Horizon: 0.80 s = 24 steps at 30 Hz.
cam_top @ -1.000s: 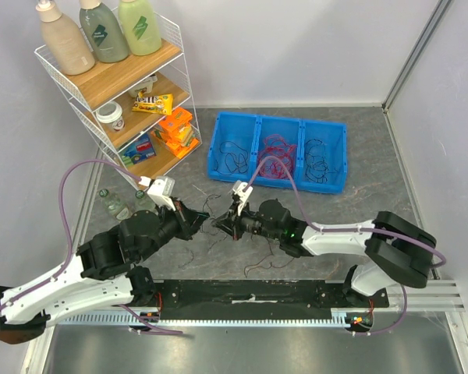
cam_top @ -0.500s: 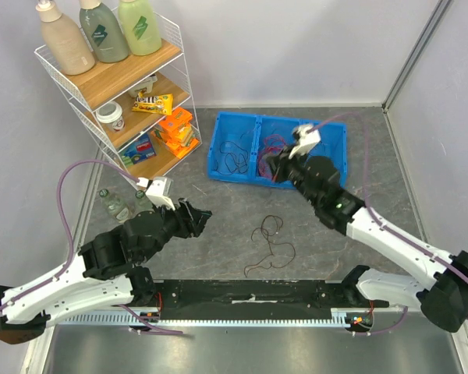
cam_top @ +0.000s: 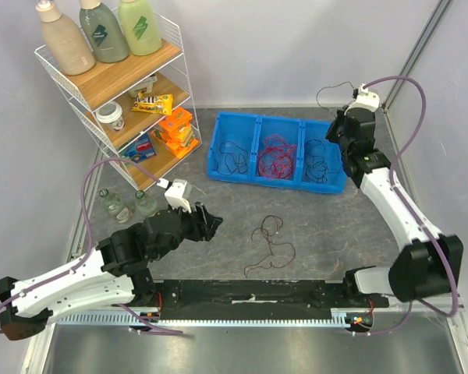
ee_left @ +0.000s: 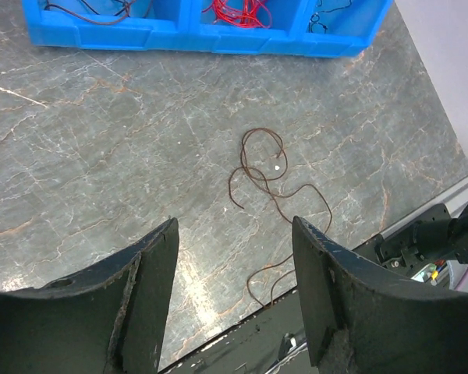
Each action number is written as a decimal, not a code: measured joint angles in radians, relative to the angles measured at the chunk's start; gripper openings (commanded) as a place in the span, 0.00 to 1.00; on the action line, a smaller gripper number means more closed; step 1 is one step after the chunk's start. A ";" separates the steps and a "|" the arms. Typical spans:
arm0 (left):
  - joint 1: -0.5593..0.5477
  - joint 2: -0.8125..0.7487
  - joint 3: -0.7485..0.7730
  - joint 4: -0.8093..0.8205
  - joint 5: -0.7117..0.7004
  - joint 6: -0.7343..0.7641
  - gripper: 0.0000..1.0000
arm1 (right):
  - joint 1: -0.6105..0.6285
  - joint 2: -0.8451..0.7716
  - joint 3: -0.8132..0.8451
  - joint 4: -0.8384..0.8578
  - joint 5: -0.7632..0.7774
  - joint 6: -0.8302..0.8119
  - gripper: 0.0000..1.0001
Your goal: Untangle the cables
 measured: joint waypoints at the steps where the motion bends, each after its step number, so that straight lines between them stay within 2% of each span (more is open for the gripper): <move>1: 0.000 0.002 -0.001 0.003 0.006 0.001 0.66 | -0.030 0.033 -0.002 -0.004 -0.027 0.002 0.00; 6: 0.000 -0.011 -0.016 0.016 0.014 0.002 0.66 | -0.139 0.149 -0.046 -0.028 -0.212 0.006 0.00; 9: 0.000 -0.011 -0.018 0.018 0.015 0.002 0.66 | -0.126 0.159 -0.056 -0.031 -0.319 0.013 0.00; 12: 0.000 0.009 -0.018 0.030 0.023 0.002 0.66 | -0.058 0.140 -0.056 0.000 -0.430 0.024 0.00; 19: 0.000 0.034 -0.018 0.034 0.048 0.002 0.66 | -0.061 0.105 -0.055 0.009 -0.415 0.047 0.00; 24: 0.000 0.034 -0.018 0.036 0.060 0.002 0.66 | -0.115 0.100 -0.068 0.047 -0.428 0.119 0.00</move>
